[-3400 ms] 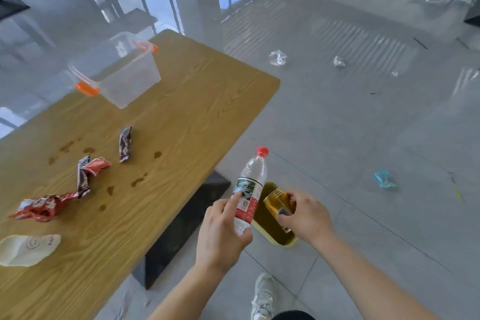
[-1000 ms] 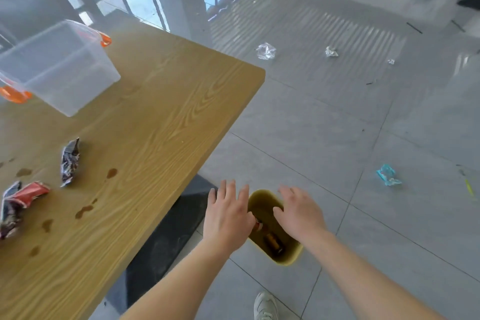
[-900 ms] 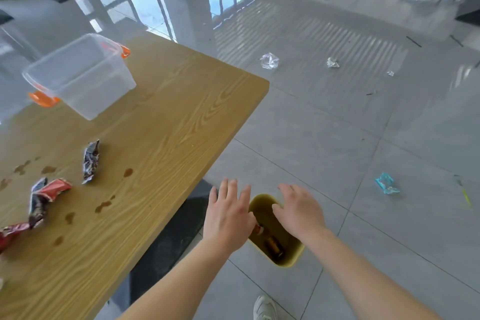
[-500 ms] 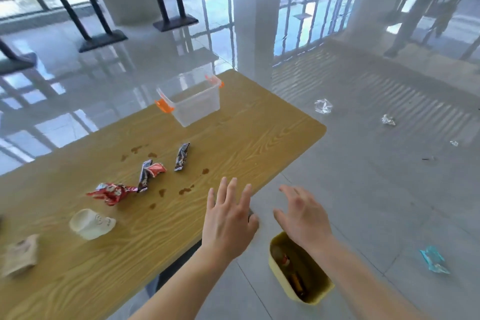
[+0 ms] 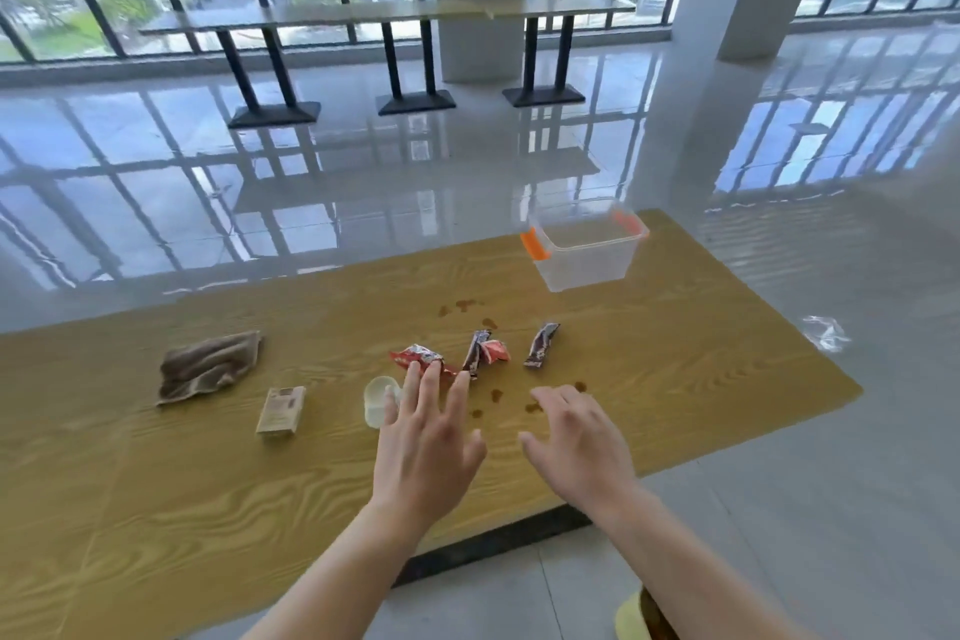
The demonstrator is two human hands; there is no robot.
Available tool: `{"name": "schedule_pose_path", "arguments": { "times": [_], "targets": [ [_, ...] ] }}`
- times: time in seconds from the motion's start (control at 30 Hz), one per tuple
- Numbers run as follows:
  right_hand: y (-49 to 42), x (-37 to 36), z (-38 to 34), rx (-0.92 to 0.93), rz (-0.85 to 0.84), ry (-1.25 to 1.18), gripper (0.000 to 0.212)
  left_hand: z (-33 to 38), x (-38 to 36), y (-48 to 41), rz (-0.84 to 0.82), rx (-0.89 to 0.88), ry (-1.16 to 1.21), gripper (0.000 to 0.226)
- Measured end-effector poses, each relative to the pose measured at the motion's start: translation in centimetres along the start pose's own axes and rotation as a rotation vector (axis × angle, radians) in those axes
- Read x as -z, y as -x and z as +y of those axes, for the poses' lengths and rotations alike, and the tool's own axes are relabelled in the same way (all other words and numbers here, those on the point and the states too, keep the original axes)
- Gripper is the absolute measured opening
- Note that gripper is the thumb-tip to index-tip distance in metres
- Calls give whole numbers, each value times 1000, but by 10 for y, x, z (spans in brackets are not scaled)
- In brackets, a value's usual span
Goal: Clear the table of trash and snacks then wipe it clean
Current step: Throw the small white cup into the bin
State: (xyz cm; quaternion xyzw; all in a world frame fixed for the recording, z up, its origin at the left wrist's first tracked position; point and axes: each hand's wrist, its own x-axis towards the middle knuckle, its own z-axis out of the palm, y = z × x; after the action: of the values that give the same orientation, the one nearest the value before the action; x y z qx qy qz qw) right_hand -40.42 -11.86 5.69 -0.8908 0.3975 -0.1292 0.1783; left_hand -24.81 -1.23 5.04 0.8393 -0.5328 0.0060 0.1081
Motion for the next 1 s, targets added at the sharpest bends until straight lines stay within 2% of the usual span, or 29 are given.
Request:
{"name": "schedule_pose_path", "arguments": {
  "times": [0.27, 0.47, 0.73, 1.0],
  "targets": [
    [-60, -50, -95, 139, -101, -8, 51, -125, 17, -1, -6, 176, -11, 69],
    [-105, -89, -143, 112, -202, 22, 51, -202, 7, -22, -47, 266, 47, 67],
    [-135, -136, -161, 91, -381, 113, 54, -250, -24, -47, -202, 319, 46, 67],
    [-153, -162, -150, 130, -472, 196, 57, -263, -62, -69, -356, 453, 84, 67]
  ]
}}
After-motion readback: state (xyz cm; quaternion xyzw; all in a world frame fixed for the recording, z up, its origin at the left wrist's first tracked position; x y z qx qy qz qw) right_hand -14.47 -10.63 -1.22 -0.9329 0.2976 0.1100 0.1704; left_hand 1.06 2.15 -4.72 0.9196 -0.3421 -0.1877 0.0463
